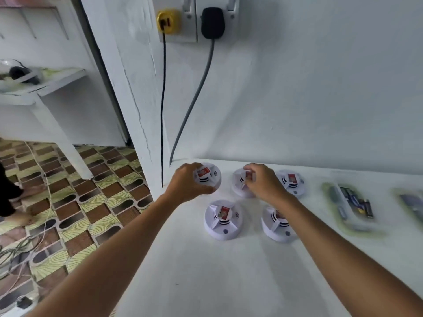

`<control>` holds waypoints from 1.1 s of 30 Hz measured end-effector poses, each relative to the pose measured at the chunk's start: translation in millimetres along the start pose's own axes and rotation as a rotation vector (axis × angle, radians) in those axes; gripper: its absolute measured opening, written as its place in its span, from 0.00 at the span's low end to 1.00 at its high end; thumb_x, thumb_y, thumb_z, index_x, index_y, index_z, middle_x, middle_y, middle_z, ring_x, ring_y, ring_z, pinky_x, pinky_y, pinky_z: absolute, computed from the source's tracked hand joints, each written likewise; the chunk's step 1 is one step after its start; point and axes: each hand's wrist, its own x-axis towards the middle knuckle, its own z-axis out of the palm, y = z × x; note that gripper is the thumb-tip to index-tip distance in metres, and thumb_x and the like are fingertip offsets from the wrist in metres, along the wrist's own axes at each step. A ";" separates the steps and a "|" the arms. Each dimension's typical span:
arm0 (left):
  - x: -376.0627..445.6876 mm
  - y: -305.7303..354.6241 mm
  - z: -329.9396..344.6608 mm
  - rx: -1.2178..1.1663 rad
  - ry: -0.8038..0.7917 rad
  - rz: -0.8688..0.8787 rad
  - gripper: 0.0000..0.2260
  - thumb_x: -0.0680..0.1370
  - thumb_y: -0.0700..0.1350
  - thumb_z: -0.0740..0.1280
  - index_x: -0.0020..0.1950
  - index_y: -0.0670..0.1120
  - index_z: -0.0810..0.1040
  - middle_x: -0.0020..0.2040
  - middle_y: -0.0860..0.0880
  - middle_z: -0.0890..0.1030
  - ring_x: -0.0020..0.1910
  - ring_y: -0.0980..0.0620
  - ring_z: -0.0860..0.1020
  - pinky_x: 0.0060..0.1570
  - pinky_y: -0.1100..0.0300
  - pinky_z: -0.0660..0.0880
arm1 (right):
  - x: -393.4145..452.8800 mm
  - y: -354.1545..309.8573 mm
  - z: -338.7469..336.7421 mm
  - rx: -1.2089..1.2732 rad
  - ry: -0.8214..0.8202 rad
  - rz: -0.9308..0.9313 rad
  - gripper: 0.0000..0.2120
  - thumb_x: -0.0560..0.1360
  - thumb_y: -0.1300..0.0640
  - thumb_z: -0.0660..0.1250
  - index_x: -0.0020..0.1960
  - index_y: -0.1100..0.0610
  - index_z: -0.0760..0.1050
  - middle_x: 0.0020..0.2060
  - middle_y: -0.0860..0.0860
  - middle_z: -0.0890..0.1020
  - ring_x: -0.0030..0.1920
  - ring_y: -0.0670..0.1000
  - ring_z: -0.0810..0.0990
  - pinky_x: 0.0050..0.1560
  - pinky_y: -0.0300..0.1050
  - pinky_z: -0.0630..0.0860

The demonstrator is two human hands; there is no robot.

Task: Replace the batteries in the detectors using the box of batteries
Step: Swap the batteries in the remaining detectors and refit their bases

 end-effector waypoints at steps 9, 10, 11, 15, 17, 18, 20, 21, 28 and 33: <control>24.3 -13.0 20.5 0.043 -0.100 0.000 0.32 0.59 0.57 0.80 0.61 0.49 0.78 0.54 0.50 0.80 0.51 0.51 0.77 0.48 0.62 0.73 | 22.4 21.7 13.7 -0.233 -0.186 0.011 0.35 0.68 0.48 0.74 0.72 0.49 0.66 0.64 0.55 0.70 0.66 0.57 0.70 0.61 0.55 0.72; 25.9 -14.7 20.6 0.047 -0.104 -0.009 0.33 0.60 0.57 0.80 0.62 0.49 0.78 0.55 0.50 0.80 0.51 0.51 0.77 0.48 0.62 0.72 | 23.1 22.3 13.4 -0.242 -0.180 0.005 0.35 0.68 0.47 0.74 0.72 0.48 0.66 0.65 0.54 0.70 0.66 0.57 0.69 0.60 0.54 0.72; 26.4 -14.8 19.9 0.049 -0.110 -0.013 0.33 0.60 0.56 0.80 0.63 0.49 0.77 0.55 0.50 0.80 0.52 0.51 0.77 0.48 0.63 0.71 | 22.9 23.1 13.1 -0.256 -0.176 0.005 0.36 0.68 0.47 0.74 0.73 0.48 0.65 0.65 0.54 0.70 0.66 0.57 0.70 0.59 0.52 0.72; 29.4 -13.4 17.4 0.072 -0.140 -0.026 0.33 0.62 0.53 0.80 0.64 0.48 0.76 0.58 0.49 0.79 0.54 0.51 0.76 0.50 0.63 0.70 | 23.6 24.5 12.2 -0.268 -0.175 -0.014 0.36 0.68 0.47 0.73 0.73 0.47 0.64 0.64 0.53 0.71 0.65 0.56 0.70 0.57 0.51 0.72; 29.3 -11.0 17.3 0.093 -0.159 -0.046 0.35 0.62 0.53 0.80 0.66 0.48 0.74 0.60 0.48 0.78 0.56 0.50 0.75 0.52 0.62 0.71 | 23.8 24.9 11.9 -0.267 -0.176 -0.023 0.36 0.69 0.47 0.72 0.74 0.48 0.63 0.64 0.53 0.71 0.65 0.56 0.69 0.57 0.51 0.73; 28.9 -9.7 17.5 0.121 -0.170 -0.056 0.36 0.63 0.53 0.80 0.68 0.48 0.72 0.63 0.46 0.76 0.59 0.48 0.73 0.55 0.60 0.71 | 23.5 24.8 11.3 -0.269 -0.186 -0.030 0.36 0.69 0.47 0.72 0.74 0.48 0.63 0.64 0.53 0.71 0.65 0.56 0.69 0.57 0.51 0.73; 28.6 -2.4 19.1 0.256 -0.187 -0.033 0.42 0.65 0.55 0.78 0.74 0.48 0.64 0.73 0.41 0.66 0.72 0.41 0.62 0.69 0.50 0.63 | 22.0 25.3 8.1 -0.244 -0.219 -0.039 0.37 0.70 0.47 0.72 0.75 0.50 0.61 0.65 0.53 0.70 0.66 0.56 0.68 0.59 0.51 0.72; 27.2 5.0 20.9 0.314 -0.180 0.006 0.44 0.66 0.57 0.77 0.77 0.48 0.60 0.77 0.40 0.59 0.76 0.39 0.54 0.73 0.45 0.56 | 22.0 26.2 6.3 -0.192 -0.220 -0.041 0.36 0.71 0.48 0.72 0.75 0.51 0.61 0.67 0.53 0.69 0.67 0.55 0.68 0.61 0.51 0.71; 39.6 92.5 73.5 0.270 -0.393 0.288 0.30 0.72 0.56 0.72 0.71 0.49 0.69 0.70 0.44 0.71 0.72 0.42 0.64 0.69 0.47 0.65 | -6.6 28.3 -35.6 0.226 0.107 -0.042 0.21 0.78 0.53 0.66 0.69 0.56 0.70 0.67 0.52 0.74 0.67 0.51 0.71 0.64 0.41 0.68; 43.2 121.2 102.5 0.431 -0.338 0.143 0.31 0.75 0.58 0.66 0.75 0.55 0.61 0.72 0.45 0.65 0.70 0.39 0.61 0.66 0.40 0.64 | -36.1 58.8 -74.4 0.380 0.103 -0.052 0.15 0.78 0.55 0.66 0.63 0.54 0.75 0.60 0.48 0.78 0.60 0.47 0.76 0.56 0.37 0.71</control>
